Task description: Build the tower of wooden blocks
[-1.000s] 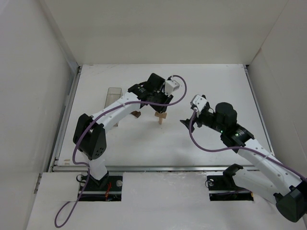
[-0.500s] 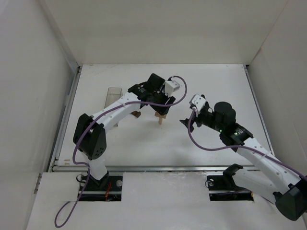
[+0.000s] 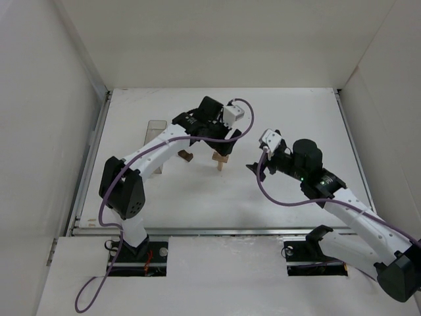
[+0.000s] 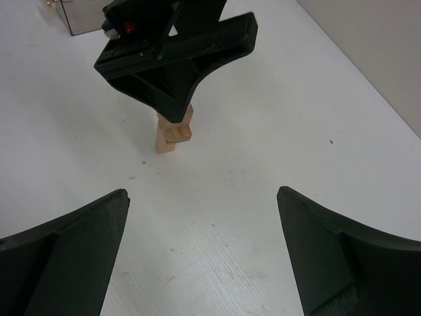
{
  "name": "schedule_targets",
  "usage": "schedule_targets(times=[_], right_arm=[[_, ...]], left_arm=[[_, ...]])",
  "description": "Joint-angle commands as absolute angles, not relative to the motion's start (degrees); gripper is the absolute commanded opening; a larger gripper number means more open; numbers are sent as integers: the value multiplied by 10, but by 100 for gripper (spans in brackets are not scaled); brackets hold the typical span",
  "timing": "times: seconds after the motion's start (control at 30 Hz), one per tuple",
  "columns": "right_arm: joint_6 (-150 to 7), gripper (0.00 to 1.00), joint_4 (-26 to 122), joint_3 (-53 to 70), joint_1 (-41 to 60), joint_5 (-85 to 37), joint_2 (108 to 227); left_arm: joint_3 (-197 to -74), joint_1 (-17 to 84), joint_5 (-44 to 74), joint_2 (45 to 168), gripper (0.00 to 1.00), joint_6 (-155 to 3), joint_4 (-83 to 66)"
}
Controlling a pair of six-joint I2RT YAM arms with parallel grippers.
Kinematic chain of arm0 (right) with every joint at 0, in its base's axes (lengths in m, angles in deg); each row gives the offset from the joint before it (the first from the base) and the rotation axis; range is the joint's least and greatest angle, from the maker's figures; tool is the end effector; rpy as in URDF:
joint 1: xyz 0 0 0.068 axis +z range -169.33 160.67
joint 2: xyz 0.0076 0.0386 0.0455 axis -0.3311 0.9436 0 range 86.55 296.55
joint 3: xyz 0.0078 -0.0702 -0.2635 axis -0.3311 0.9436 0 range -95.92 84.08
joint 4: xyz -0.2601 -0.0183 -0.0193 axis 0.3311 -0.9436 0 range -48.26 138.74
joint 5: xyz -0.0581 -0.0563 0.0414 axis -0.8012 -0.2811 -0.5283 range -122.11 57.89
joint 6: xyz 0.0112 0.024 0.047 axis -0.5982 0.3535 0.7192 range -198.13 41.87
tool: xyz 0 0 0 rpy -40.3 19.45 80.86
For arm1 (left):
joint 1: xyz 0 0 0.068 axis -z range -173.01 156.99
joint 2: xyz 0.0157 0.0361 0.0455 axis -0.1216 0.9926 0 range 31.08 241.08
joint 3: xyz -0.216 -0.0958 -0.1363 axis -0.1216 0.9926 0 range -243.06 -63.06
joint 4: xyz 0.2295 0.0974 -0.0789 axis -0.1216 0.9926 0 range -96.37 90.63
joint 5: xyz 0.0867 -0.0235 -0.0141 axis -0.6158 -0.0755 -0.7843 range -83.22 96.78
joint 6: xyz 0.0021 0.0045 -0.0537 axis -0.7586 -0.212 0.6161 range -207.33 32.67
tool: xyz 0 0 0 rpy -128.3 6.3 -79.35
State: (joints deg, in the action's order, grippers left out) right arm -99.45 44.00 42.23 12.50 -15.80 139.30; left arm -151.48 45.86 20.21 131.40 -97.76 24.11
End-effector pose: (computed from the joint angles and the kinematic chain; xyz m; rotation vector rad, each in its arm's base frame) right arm 0.1783 0.1226 0.3070 -1.0020 1.5555 0.3904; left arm 0.3060 -0.2573 0.3082 1.0865 2.0758 -0.5206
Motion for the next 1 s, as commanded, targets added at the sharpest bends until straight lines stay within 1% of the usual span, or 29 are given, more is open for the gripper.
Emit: schedule_targets(times=[0.0, 0.07, 0.1, 0.13, 0.27, 0.3, 0.37, 0.4, 0.47, 0.5, 0.6, 0.63, 0.7, 0.77, 0.87, 0.97], right_arm=[[-1001, 100, 445, 395, 120, -158, 1395], [-1001, 100, 445, 390, 120, -158, 1402], [-1001, 100, 445, 390, 120, -158, 1407], [-1001, 100, 445, 390, 120, -152, 1407], [-1001, 100, 445, 385, 120, -152, 1412], [-1001, 100, 445, 385, 120, -152, 1412], [-1001, 100, 445, 379, 120, -152, 1412], [-995, 100, 445, 379, 120, -158, 1412], [-995, 100, 445, 379, 120, -158, 1412], [-990, 100, 445, 379, 120, -158, 1412], [-990, 100, 445, 379, 120, -163, 1412], [-990, 100, 445, 379, 120, -163, 1412], [-990, 100, 445, 379, 120, -163, 1412], [-990, 100, 445, 379, 120, -163, 1412], [-990, 100, 445, 379, 120, -163, 1412], [-990, 100, 445, 379, 120, -163, 1412]], left_arm=[[-1552, 442, 208, 1268, 80, -971, 240], [-1572, 442, 208, 1268, 87, -971, 254], [-1582, 442, 196, 1268, 98, -960, 259], [-1595, 442, 188, 1268, 100, -953, 275], [-1666, 427, 120, 1263, 100, -914, 302], [-1689, 420, 80, 1256, 100, -902, 302], [-1701, 386, 46, 1248, 98, -872, 302], [-1701, 372, 37, 1248, 96, -872, 302], [-1682, 331, 26, 1233, 88, -866, 293], [-1669, 319, 26, 1233, 75, -866, 288], [-1603, 284, 36, 1222, 55, -872, 274], [-1564, 284, 36, 1217, 44, -888, 269], [-1530, 284, 43, 1217, 36, -900, 262], [-1493, 284, 60, 1225, 32, -908, 262], [-1465, 284, 84, 1235, 32, -915, 257], [-1436, 290, 85, 1235, 32, -920, 235]])
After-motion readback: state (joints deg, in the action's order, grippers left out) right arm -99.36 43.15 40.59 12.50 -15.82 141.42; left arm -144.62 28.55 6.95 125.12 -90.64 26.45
